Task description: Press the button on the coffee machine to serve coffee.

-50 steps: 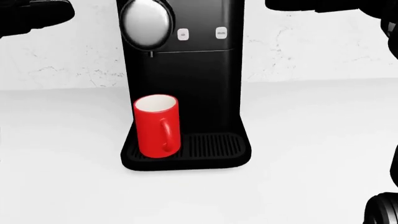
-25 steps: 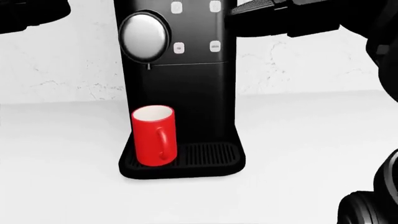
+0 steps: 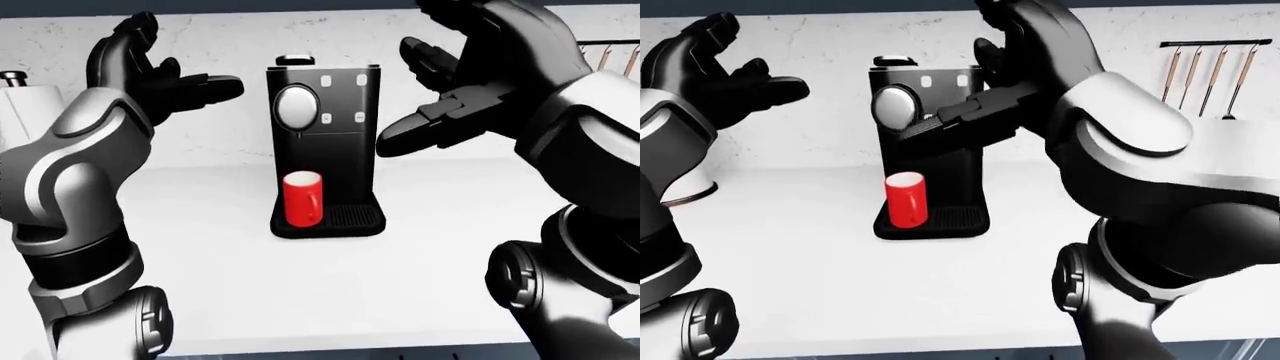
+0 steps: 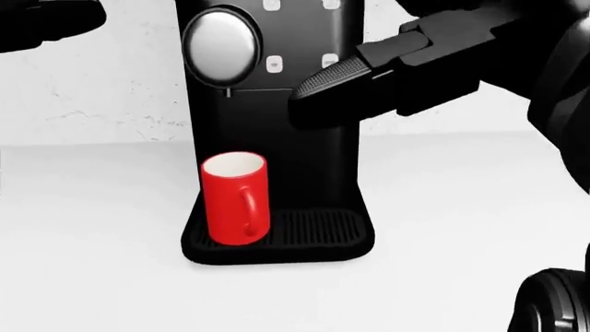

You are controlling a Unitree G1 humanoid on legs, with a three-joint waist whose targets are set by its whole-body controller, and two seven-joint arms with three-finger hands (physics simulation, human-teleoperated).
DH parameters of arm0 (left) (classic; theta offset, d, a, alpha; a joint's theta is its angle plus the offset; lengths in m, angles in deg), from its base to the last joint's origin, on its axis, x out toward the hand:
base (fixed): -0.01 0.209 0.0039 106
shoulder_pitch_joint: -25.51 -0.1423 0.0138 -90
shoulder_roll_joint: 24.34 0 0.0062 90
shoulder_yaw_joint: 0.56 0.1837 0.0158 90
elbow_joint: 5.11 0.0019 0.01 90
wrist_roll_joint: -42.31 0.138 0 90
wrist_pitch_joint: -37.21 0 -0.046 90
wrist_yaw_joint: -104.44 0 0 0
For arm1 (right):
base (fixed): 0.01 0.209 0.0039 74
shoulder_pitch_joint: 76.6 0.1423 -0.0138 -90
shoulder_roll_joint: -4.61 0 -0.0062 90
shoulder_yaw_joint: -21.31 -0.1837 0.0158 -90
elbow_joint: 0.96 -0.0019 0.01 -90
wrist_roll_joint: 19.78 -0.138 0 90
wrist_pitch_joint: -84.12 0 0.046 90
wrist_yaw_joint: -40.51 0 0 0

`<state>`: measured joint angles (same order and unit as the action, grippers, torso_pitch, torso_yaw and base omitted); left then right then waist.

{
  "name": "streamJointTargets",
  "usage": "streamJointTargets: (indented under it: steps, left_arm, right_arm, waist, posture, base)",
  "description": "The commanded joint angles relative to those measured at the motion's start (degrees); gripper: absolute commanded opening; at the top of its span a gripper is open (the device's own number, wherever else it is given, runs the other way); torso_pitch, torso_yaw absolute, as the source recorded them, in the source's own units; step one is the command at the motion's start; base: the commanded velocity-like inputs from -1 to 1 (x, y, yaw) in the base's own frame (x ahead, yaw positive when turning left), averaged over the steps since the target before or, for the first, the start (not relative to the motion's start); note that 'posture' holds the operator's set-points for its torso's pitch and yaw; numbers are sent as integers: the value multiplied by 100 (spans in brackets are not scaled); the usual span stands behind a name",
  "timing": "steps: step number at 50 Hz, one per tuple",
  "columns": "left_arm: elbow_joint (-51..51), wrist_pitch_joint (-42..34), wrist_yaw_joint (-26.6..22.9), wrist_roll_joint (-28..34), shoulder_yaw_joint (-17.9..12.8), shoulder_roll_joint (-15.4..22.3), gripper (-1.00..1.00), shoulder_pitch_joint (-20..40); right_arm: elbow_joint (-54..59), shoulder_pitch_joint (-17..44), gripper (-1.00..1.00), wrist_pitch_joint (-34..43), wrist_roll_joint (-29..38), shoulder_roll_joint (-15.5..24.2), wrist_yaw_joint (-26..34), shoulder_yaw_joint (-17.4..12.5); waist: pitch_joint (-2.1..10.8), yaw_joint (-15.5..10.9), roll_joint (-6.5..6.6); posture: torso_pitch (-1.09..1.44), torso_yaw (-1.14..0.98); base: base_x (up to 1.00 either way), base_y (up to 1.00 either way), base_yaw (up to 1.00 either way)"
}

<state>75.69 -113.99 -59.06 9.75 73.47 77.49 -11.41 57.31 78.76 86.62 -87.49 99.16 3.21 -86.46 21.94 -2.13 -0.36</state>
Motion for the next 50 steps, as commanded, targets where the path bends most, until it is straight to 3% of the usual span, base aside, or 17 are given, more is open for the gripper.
streamJointTargets:
  steps: [1, 4, 7, 12, 20, 31, 50]
  left_arm:
    - [-95, 160, 5, -1, -21, 41, 100, 171]
    - [-59, 199, -23, 16, -8, 51, 100, 171]
    - [-60, 195, -26, 31, -5, 55, 100, 186]
    - [-99, 145, -12, 41, -14, 59, 100, 181]
    - [-67, 169, -11, 67, 1, 17, 100, 206]
    - [-68, 176, -17, 81, 1, 20, 100, 185]
    - [-64, 237, -43, 108, -30, 33, 100, 51]
  right_arm:
    - [61, 149, 100, -58, -1199, 152, -1026, -36]
    - [77, -24, 100, -742, -2533, 799, -1908, 396]
    - [-98, -246, 100, -1420, -3208, 1291, -2122, 776]
    - [-259, -373, 100, -1752, -3337, 1616, -2060, 901]
    - [-500, -276, 100, -2120, -4174, 1935, -2630, 1097]
    - [-758, -658, 100, -2195, -4331, 1801, -2807, 1165]
    - [-615, -813, 100, -1972, -4151, 1111, -2958, 1484]
  waist:
    - [14, 1, 8]
    - [19, -8, -22]
    - [20, -15, -57]
    - [22, -1, -83]
    - [18, 3, -115]
    - [18, 26, -134]
    - [41, 25, -108]
  posture:
    - [-68, 0]
    - [-68, 0]
    - [-68, 0]
    - [-68, 0]
    - [-68, 0]
    - [-68, 0]
    - [-68, 0]
  base:
    - [0, 0, 0]
    - [0, 0, 0]
    - [0, 0, 0]
    - [0, 0, 0]
    - [0, 0, 0]
    - [0, 0, 0]
    - [0, 0, 0]
